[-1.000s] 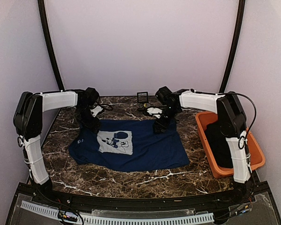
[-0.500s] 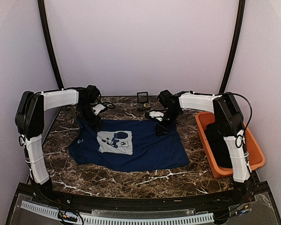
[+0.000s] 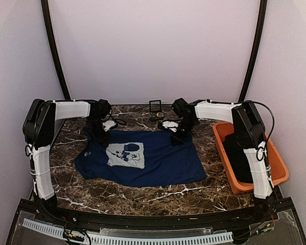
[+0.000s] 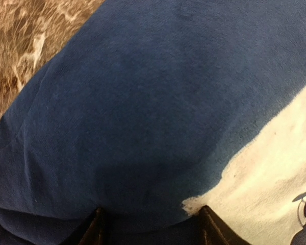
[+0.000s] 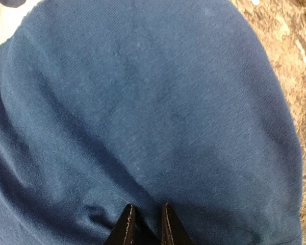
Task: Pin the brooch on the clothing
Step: Pick up the crumped clothing from the center of the board, then place the crumpled clothing at the center of the board.
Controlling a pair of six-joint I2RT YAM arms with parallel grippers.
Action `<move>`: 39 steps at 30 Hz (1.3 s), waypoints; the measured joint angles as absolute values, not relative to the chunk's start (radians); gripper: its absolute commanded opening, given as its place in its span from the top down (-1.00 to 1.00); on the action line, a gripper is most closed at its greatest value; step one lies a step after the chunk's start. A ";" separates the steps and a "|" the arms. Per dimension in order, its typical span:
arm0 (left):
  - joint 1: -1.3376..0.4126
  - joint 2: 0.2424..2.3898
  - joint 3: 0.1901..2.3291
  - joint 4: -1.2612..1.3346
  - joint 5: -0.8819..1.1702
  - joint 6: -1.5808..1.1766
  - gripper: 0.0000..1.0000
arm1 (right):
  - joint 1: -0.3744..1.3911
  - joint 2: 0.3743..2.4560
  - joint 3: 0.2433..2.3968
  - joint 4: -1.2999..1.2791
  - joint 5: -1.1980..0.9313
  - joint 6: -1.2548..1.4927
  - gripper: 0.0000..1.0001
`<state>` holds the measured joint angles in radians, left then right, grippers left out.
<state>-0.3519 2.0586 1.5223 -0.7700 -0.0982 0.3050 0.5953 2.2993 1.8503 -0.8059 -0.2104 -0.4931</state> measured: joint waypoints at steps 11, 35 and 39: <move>-0.352 2.069 1.522 -0.785 -0.087 0.294 0.99 | 0.591 2.289 1.826 -0.768 -0.202 -0.484 1.00; -0.421 1.712 1.363 -0.728 -0.213 0.119 0.99 | 0.588 1.880 1.495 -0.580 -0.149 -0.391 1.00; -0.429 1.705 1.295 -0.725 -0.210 0.092 0.99 | 0.591 1.859 1.448 -0.600 -0.153 -0.383 1.00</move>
<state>-0.4294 1.7046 1.2953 -0.7250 -0.2104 0.0921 0.5911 1.8587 1.4475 -0.6003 -0.1528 -0.3828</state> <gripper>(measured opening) 0.011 0.005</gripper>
